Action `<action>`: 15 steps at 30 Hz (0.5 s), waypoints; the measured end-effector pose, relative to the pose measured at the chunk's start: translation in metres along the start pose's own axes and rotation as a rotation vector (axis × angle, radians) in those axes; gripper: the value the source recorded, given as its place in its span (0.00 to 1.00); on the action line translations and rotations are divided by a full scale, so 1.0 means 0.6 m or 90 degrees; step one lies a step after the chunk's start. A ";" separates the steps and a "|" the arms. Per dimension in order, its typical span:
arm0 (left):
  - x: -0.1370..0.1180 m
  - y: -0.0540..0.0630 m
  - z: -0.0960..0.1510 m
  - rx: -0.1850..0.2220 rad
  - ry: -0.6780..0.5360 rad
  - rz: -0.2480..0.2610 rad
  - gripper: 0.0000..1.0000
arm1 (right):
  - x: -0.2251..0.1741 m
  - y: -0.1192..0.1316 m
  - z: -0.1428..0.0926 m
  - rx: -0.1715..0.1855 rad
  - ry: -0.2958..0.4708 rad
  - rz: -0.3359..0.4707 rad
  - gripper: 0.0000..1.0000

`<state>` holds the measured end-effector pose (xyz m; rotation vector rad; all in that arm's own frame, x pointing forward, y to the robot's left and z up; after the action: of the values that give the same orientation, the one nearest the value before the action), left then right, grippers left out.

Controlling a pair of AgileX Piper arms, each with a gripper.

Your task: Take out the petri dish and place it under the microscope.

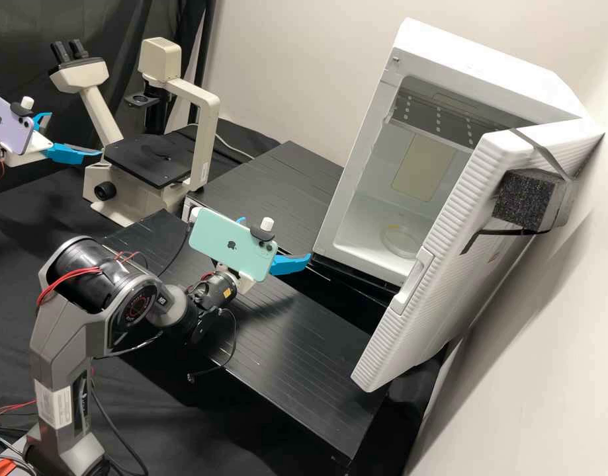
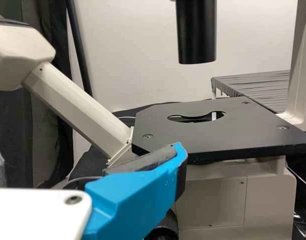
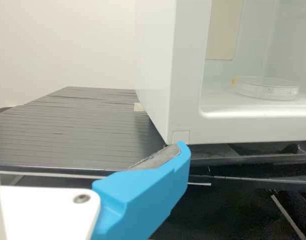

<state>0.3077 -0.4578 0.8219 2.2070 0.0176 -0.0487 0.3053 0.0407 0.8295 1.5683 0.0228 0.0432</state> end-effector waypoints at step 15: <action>0.000 0.000 0.000 0.000 0.000 0.000 1.00 | -0.027 0.014 0.025 0.006 -0.005 0.020 1.00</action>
<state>0.3077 -0.4578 0.8219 2.2070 0.0176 -0.0487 0.2896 0.0249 0.8376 1.5779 -0.0077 0.0616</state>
